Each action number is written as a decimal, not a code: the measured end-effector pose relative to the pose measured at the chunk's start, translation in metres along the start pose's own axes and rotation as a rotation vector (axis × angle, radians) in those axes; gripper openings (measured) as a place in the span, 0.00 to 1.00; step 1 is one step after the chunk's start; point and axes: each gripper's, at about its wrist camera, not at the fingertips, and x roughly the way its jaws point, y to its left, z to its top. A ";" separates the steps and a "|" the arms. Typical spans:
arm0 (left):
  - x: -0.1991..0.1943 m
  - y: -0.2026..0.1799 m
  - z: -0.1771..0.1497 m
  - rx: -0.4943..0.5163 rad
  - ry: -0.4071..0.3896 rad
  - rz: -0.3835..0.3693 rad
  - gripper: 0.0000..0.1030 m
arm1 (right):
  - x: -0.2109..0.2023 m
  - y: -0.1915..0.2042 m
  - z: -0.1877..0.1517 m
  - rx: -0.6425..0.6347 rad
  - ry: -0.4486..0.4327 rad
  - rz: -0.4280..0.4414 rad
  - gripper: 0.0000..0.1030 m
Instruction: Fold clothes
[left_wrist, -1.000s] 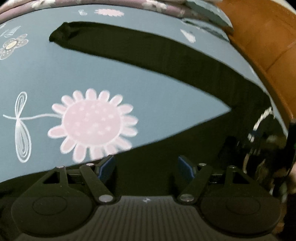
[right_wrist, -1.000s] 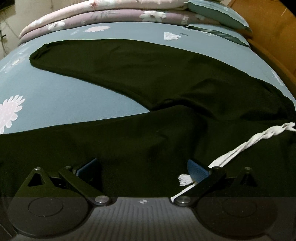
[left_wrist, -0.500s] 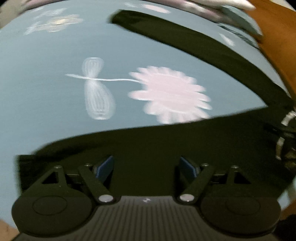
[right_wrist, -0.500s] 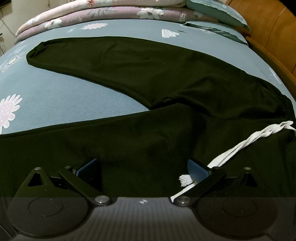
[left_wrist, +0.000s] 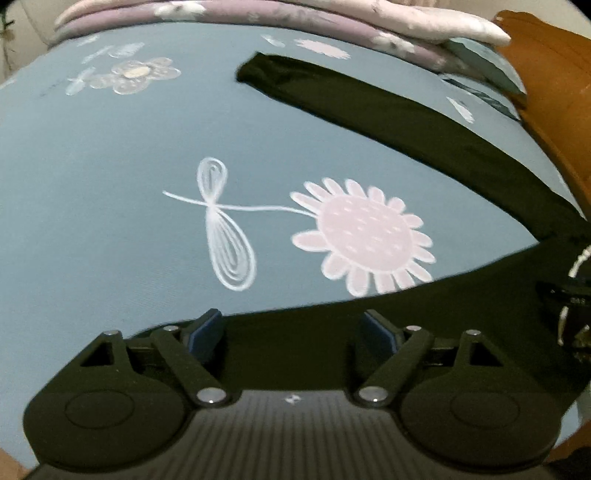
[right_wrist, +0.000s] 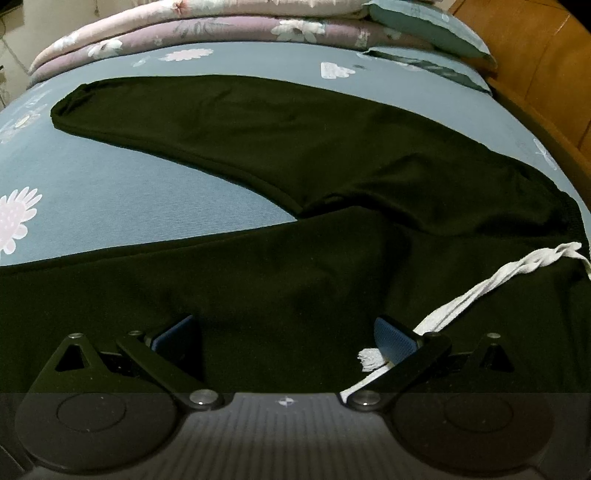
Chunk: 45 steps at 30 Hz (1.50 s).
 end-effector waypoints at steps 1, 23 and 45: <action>0.004 0.002 -0.002 -0.006 0.017 -0.003 0.80 | 0.000 0.000 -0.001 0.001 -0.004 -0.002 1.00; 0.014 -0.037 0.052 0.242 -0.002 -0.347 0.81 | -0.064 0.015 -0.023 0.264 0.003 -0.172 1.00; 0.067 -0.075 0.055 0.405 0.223 -0.604 0.80 | -0.045 -0.016 -0.053 0.490 0.242 -0.272 1.00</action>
